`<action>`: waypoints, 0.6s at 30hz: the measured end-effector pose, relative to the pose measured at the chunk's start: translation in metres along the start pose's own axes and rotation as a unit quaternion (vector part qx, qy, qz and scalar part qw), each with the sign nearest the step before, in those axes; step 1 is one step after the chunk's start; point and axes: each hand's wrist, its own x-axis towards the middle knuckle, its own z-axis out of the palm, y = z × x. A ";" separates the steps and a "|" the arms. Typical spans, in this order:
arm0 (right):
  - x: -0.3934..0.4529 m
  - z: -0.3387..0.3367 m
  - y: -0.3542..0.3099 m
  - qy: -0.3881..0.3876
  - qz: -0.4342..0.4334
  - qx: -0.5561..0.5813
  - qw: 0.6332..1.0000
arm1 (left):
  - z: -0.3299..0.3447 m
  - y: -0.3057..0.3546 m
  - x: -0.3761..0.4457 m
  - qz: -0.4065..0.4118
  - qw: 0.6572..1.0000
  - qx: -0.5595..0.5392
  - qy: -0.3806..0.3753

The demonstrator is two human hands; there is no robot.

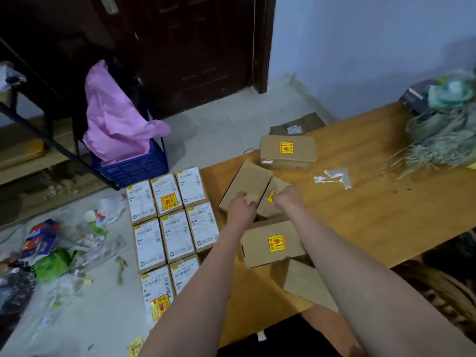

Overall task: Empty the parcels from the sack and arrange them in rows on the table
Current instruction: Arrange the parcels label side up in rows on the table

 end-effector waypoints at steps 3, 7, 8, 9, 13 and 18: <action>0.021 -0.014 0.002 -0.019 0.016 -0.043 0.999 | 0.015 0.011 0.014 -0.015 1.000 0.003 -0.017; 0.046 -0.023 0.003 -0.045 0.006 -0.064 0.997 | 0.030 0.024 0.035 -0.023 0.999 0.021 -0.030; 0.050 -0.024 0.003 -0.056 0.003 -0.069 0.996 | 0.034 0.027 0.040 -0.026 0.999 0.025 -0.035; 0.055 -0.024 0.004 -0.064 0.001 -0.069 0.996 | 0.037 0.029 0.044 -0.030 0.998 0.028 -0.040; 0.078 -0.019 0.009 -0.111 0.007 -0.063 0.992 | 0.046 0.036 0.054 -0.042 0.996 0.046 -0.056; 0.090 -0.020 0.011 -0.144 0.054 -0.016 0.988 | 0.055 0.042 0.062 -0.042 0.995 0.062 -0.064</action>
